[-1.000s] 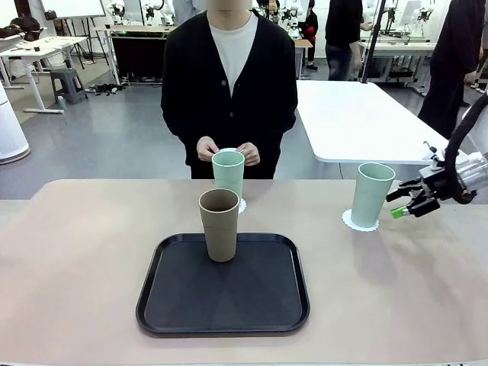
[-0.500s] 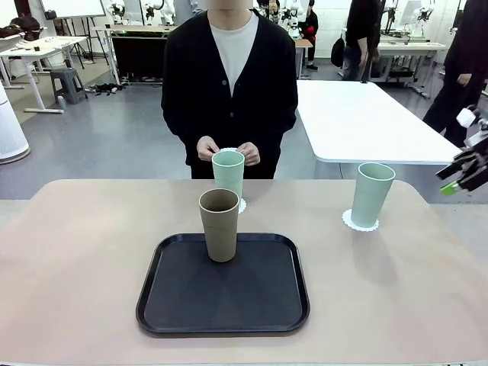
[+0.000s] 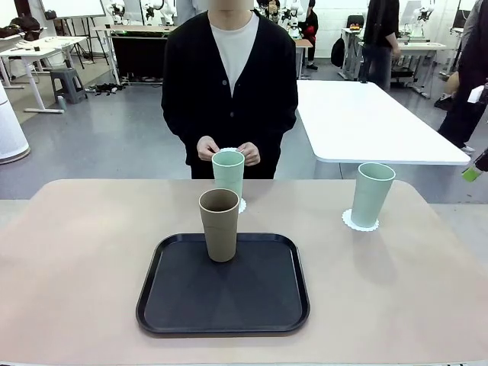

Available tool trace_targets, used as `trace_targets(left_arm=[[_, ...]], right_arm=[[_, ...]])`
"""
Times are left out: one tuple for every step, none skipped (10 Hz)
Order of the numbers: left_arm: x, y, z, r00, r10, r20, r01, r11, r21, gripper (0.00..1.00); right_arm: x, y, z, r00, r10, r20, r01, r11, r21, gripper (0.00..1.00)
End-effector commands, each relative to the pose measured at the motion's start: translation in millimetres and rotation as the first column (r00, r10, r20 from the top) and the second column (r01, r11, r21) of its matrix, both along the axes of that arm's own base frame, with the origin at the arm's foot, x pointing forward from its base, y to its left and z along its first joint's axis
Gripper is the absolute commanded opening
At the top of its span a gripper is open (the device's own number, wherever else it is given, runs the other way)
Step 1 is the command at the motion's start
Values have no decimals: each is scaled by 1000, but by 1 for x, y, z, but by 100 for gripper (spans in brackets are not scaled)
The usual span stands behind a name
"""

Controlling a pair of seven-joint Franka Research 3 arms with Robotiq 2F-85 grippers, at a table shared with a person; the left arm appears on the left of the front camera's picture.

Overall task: Place coasters on the table and set cups on them.
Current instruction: Take one Reusable plastic cup from the Flat Tray and place it on a coaster set by the human.

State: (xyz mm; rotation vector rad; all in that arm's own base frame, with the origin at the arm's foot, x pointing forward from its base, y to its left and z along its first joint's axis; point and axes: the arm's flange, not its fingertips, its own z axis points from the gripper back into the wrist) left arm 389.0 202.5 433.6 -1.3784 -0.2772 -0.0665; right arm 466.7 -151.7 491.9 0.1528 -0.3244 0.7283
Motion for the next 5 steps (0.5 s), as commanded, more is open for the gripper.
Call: trace_targets(left_arm=[[-1, 0, 1, 1000, 12, 10, -12, 1000, -3, 100], [-1, 0, 1, 1000, 12, 10, -12, 1000, -3, 100], [-1, 0, 1, 1000, 12, 10, -12, 1000, -3, 100], [-1, 0, 1, 1000, 12, 10, -12, 1000, -3, 100], [-1, 0, 1, 1000, 12, 10, -12, 1000, -3, 100]], right_arm=[[-1, 22, -1, 998, 19, -66, -17, 999, 39, 100], [0, 0, 0, 1000, 0, 0, 0, 1000, 0, 100], [0, 0, 0, 1000, 0, 0, 0, 1000, 0, 100], [0, 0, 0, 1000, 0, 0, 0, 1000, 0, 100], [0, 0, 0, 1000, 0, 0, 0, 1000, 0, 100]])
